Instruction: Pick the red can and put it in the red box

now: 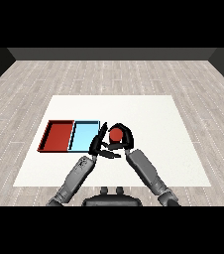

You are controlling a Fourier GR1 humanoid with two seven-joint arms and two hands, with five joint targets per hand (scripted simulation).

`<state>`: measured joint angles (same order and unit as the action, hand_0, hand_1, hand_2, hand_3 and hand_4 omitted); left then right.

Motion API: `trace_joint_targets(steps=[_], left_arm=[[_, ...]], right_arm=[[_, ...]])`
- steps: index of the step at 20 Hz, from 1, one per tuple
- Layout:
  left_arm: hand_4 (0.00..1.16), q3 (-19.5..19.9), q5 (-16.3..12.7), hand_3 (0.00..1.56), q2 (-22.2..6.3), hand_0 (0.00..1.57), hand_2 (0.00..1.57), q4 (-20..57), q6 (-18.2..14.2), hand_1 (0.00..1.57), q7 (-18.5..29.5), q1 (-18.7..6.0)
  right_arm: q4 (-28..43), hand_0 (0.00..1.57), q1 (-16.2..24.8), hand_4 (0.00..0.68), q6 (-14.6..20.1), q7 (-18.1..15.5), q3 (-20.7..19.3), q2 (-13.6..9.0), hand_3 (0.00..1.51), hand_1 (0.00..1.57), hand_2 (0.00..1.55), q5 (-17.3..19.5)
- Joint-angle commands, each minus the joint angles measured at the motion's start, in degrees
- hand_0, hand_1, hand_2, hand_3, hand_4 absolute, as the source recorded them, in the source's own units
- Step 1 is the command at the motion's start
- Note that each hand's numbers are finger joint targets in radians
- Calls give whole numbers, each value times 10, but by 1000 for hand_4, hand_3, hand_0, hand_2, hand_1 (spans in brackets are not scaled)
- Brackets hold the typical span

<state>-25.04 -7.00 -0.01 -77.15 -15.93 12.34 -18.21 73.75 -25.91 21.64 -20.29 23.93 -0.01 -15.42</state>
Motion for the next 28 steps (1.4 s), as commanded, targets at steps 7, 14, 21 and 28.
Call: trace_joint_targets(steps=[7, 14, 21, 28], left_arm=[[0, -37, -25, 0, 0, 0, 0, 33, -50, 0, -33, -66], [0, -66, -42, 0, 0, 0, 0, 37, -75, 0, -23, -77], [758, -111, 2, 682, -1, 905, 955, 1, -168, 905, -46, -47], [996, -100, -1, 1446, -1, 1571, 1536, 41, -160, 1571, -70, -75]], right_arm=[[11, 1443, 9, 609, 51, -34, 80, 0, 1383, 1443, 1426, -33], [24, 1447, -7, 555, 65, -23, 93, 0, 1397, 1447, 1447, -47], [7, 1530, -56, 522, 73, -18, 90, 0, 1406, 1530, 1469, -66], [13, 1467, -48, 561, 40, -13, 69, -1, 1392, 1467, 1439, -50]])
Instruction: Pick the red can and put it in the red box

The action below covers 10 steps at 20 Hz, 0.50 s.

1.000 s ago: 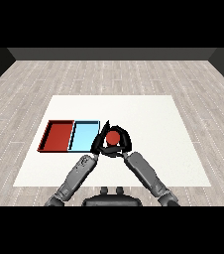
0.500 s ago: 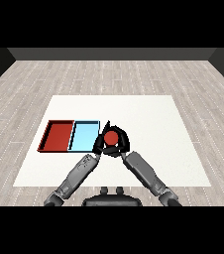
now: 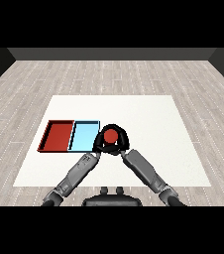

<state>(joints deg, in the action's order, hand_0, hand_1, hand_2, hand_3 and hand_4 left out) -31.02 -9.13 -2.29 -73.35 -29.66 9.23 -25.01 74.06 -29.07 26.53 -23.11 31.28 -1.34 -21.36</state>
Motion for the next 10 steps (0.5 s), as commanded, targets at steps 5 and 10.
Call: trace_joint_targets(steps=[5, 10], left_arm=[[863, -15, 24, 1360, 22, 1571, 1494, 3, -35, 1571, -11, -2], [880, 4, 4, 1426, 22, 1571, 1522, 26, -22, 1571, -7, -22]], right_arm=[[34, 1516, -13, 549, -12, 36, -15, 13, 1393, 1516, 1451, 14], [45, 1516, 41, 544, 22, -17, 42, 13, 1398, 1516, 1460, 10]])
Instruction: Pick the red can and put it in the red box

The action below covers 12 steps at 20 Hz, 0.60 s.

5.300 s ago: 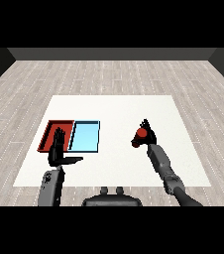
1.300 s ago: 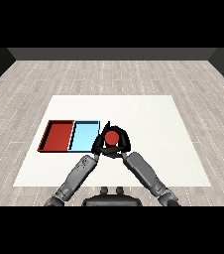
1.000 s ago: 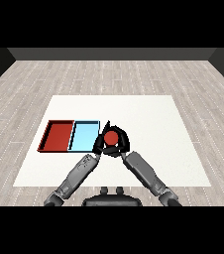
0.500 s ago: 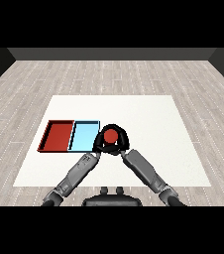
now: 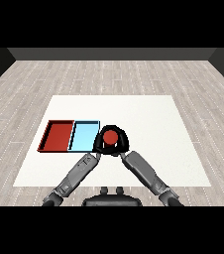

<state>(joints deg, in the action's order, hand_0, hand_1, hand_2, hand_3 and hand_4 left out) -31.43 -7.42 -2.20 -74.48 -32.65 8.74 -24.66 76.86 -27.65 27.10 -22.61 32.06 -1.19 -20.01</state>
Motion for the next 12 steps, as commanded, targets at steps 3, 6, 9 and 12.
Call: trace_joint_targets(steps=[3, 6, 9, 12], left_arm=[[907, 2, -11, 1424, 21, 1571, 1528, 2, 0, 1571, -3, -12], [1025, -1, -40, 1469, 21, 1571, 1546, 35, -11, 1571, 25, -38], [1140, -7, -30, 1491, 21, 1571, 1569, 9, -6, 1571, 16, -12], [1140, -7, -29, 1491, 21, 1571, 1569, 9, -6, 1571, 16, -12]], right_arm=[[18, 1506, -10, 547, 2, 9, -3, 11, 1397, 1506, 1458, 8], [-25, 1402, -28, 471, 0, -33, 31, 11, 1370, 1402, 1408, -77], [27, 0, 0, 0, -41, 8, -5, 4, 0, 0, 0, -8], [34, 0, 8, 0, -52, 18, -17, 11, 0, 0, 0, 8]])
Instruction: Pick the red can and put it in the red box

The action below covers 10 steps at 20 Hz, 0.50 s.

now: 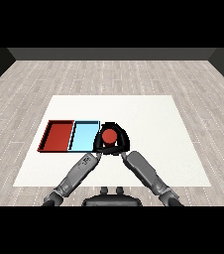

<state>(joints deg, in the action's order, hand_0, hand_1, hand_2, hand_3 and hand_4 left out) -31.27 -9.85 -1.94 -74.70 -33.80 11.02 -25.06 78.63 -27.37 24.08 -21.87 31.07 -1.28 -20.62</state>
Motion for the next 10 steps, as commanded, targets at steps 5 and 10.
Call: trace_joint_targets(steps=[5, 10], left_arm=[[1147, -39, 8, 1487, 19, 1571, 1571, 1, -33, 1571, -10, -7], [1150, 7, 17, 1486, 10, 1571, 1571, -8, 23, 1571, -4, 20]], right_arm=[[27, 0, -12, 0, -21, 27, -22, 12, 0, 0, 0, 32], [77, 0, -2, 0, -23, 67, -62, -35, 0, 0, 0, 49]])
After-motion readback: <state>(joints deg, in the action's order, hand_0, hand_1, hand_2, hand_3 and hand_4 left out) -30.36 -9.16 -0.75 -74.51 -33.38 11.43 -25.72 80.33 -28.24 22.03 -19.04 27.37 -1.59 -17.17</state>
